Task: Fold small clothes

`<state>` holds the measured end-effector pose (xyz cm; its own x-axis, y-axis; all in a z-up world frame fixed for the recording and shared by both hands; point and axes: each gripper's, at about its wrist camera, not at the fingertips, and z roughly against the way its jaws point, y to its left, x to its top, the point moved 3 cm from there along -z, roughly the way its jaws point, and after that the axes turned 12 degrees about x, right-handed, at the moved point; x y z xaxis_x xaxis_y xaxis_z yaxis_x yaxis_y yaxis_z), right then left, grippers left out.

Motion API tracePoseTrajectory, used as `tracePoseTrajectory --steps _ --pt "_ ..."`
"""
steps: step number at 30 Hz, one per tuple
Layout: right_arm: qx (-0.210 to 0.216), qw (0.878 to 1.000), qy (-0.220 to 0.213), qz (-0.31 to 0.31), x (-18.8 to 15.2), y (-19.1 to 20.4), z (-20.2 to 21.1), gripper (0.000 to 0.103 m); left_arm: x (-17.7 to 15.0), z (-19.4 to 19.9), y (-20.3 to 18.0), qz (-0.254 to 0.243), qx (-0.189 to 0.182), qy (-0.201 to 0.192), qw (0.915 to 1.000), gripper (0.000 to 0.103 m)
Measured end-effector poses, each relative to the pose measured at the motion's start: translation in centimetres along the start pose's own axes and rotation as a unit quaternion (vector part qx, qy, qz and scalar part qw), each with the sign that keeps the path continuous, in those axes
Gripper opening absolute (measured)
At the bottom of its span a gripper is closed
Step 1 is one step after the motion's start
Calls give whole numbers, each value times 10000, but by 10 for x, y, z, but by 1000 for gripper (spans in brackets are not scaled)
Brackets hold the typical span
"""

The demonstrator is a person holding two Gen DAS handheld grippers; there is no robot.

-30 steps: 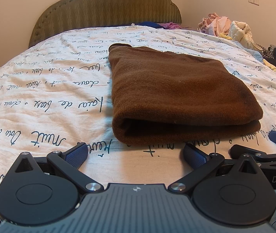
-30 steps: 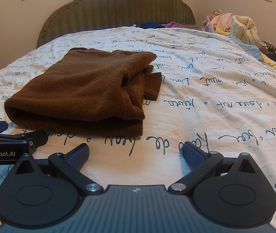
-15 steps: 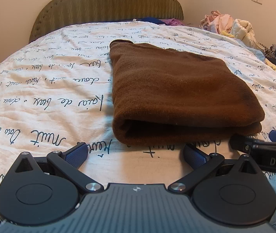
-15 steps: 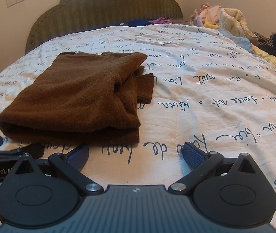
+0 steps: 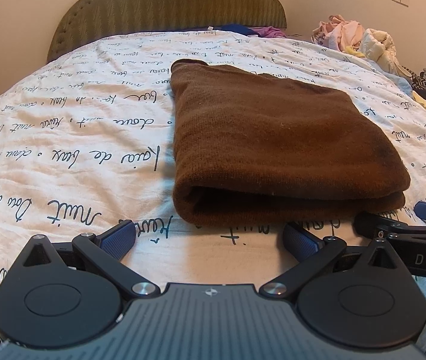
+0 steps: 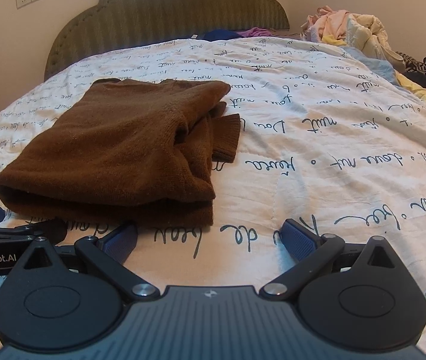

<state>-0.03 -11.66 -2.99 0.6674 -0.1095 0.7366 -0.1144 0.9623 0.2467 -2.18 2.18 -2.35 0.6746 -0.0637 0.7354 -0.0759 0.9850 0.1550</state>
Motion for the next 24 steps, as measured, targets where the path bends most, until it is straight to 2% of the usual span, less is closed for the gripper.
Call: tracePoseTrajectory --steps 24 --pt "-100 9999 22 58 0 2 -2 103 -1 2 0 5 -2 -36 10000 103"
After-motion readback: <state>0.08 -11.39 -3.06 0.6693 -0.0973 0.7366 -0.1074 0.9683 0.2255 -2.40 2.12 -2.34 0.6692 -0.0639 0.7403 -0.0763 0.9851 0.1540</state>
